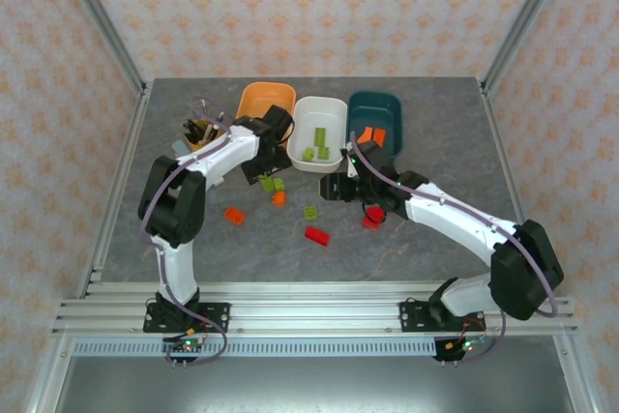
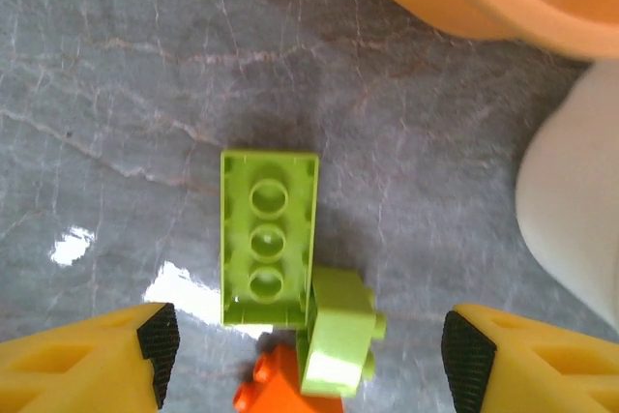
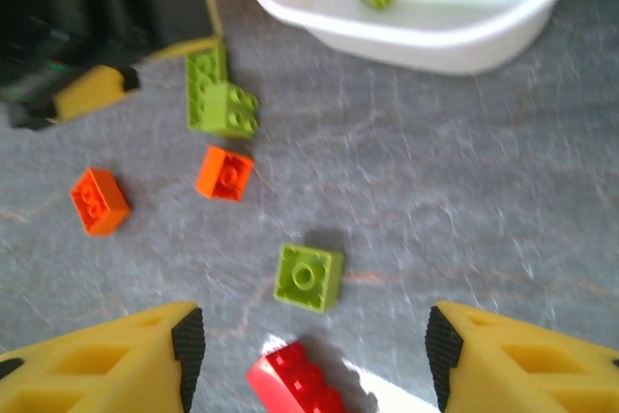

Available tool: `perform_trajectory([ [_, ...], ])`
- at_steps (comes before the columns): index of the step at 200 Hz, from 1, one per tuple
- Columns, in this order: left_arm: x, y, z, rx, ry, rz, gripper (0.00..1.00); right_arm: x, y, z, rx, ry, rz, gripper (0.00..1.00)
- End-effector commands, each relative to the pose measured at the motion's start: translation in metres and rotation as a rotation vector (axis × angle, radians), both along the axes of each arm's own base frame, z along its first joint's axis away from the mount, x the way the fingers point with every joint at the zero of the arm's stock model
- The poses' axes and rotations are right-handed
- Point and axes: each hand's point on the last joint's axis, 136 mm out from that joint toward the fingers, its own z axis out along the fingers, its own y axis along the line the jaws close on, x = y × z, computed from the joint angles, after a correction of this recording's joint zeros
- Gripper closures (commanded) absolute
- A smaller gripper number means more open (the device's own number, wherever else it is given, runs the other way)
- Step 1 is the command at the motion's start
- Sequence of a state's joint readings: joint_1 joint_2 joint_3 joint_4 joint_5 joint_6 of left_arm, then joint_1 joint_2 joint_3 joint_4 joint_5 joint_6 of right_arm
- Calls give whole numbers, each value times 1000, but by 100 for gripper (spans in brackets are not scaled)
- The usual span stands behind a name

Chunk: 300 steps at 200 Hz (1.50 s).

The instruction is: Sort the legos into containers by color

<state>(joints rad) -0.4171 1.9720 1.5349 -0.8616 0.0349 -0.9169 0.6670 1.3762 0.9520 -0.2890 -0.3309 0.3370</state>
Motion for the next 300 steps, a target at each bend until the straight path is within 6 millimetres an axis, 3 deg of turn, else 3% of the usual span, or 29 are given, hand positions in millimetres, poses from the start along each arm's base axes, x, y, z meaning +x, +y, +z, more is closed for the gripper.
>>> perform_trajectory([
  [1,-13,24,-5,125,66,65,25,13,9,26,51,-63,-19,34],
  [75,-2,20,-38,108,70,80,28,21,20,48,137,-63,-45,33],
  [107,2,22,-46,108,69,81,38,22,21,57,136,-72,-37,33],
  [165,2,22,-56,89,50,62,59,19,19,53,124,-53,-42,33],
  [195,-2,23,-58,86,39,57,64,18,17,53,117,-52,-46,34],
  [234,-6,27,-44,95,13,39,65,19,15,53,113,-48,-55,34],
  [271,-17,31,-15,104,-5,9,65,23,8,65,115,-75,-93,35],
  [276,-17,30,1,95,-35,2,65,24,6,67,116,-80,-102,35],
  [300,-19,25,33,65,-74,-36,65,32,-8,77,136,-93,-170,36],
])
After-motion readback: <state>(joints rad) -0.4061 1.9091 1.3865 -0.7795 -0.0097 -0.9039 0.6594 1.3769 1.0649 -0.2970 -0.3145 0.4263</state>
